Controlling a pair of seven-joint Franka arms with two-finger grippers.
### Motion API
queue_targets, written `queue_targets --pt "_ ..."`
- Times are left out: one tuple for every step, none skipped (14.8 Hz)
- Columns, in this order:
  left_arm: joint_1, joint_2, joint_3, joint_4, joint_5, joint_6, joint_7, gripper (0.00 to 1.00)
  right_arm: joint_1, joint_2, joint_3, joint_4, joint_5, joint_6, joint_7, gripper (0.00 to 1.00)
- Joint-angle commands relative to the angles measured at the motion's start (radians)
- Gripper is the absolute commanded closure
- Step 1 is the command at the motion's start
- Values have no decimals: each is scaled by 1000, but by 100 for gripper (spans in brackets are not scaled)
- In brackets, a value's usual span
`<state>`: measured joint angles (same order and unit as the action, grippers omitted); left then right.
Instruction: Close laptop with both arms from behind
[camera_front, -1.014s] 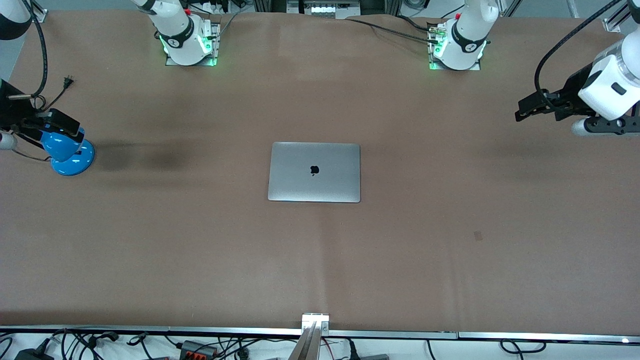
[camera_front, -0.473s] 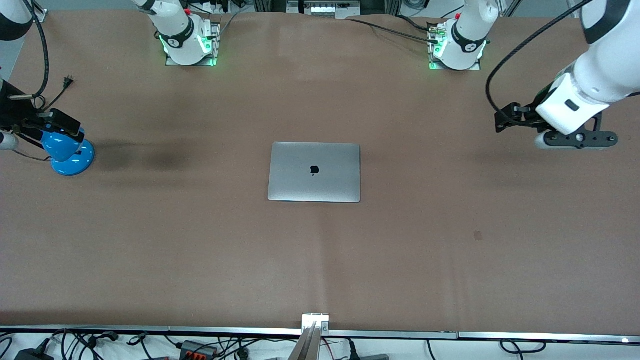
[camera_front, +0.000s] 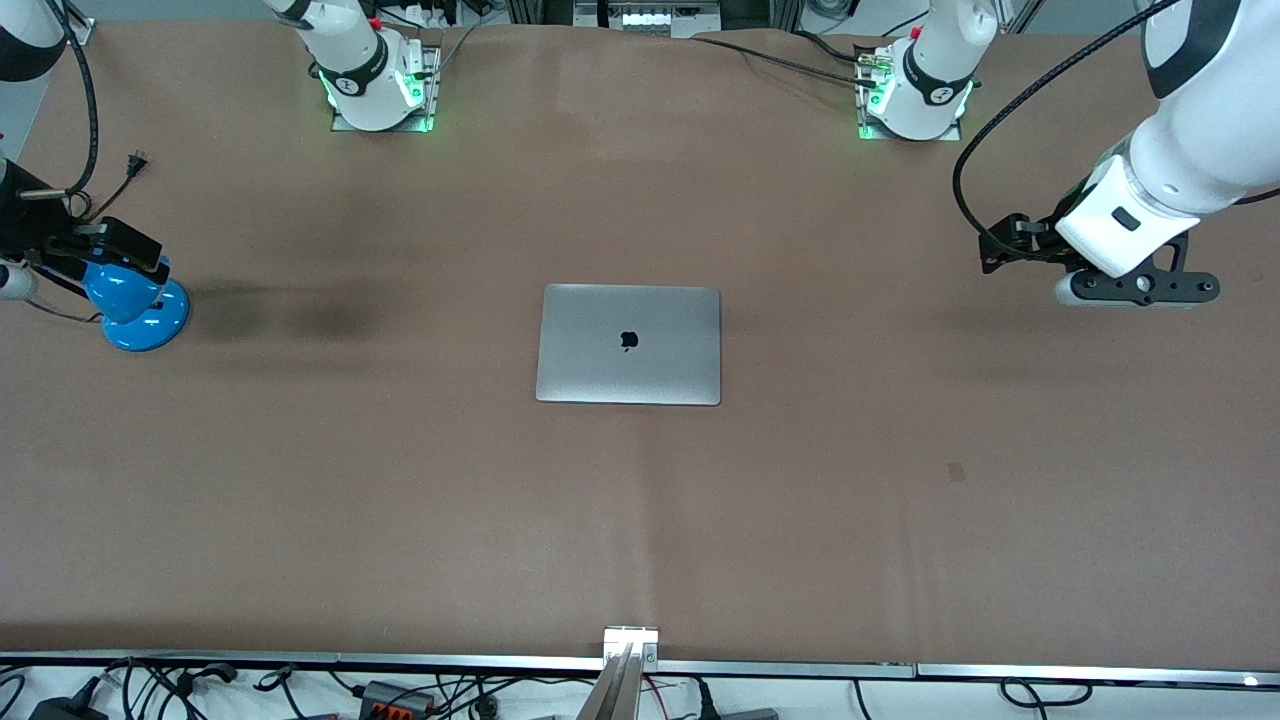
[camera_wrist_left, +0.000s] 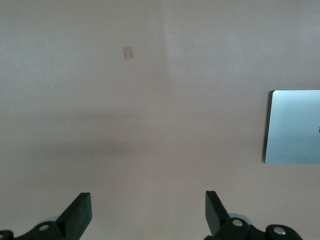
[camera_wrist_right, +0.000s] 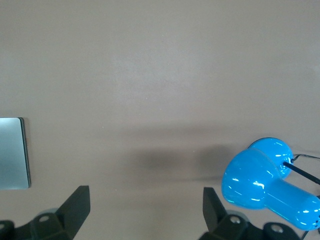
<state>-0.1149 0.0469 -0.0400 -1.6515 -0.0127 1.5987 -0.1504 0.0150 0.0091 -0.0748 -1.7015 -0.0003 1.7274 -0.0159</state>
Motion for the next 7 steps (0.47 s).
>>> queue_targets --pt "-3 4 -1 12 4 3 -12 0 -7 -21 7 -18 -6 -11 -13 0" --pt "-3 4 -1 13 2 3 -12 0 -7 -26 9 -18 -6 -17 -13 0" --pt "-2 2 -1 12 -4 3 -12 0 -6 -28 10 -18 -6 -20 -13 0" --pt "9 4 0 10 -22 3 -11 0 -7 -31 10 -18 -6 -22 -13 0" --pt "11 5 3 10 -47 3 -8 0 -6 -34 10 -18 -6 -22 -13 0" --pt "12 7 11 10 -52 3 -6 0 -6 -35 10 -18 -7 -23 -13 0" --pt "17 5 11 10 -53 7 -1 0 -6 -35 10 -18 -7 -23 -15 0"
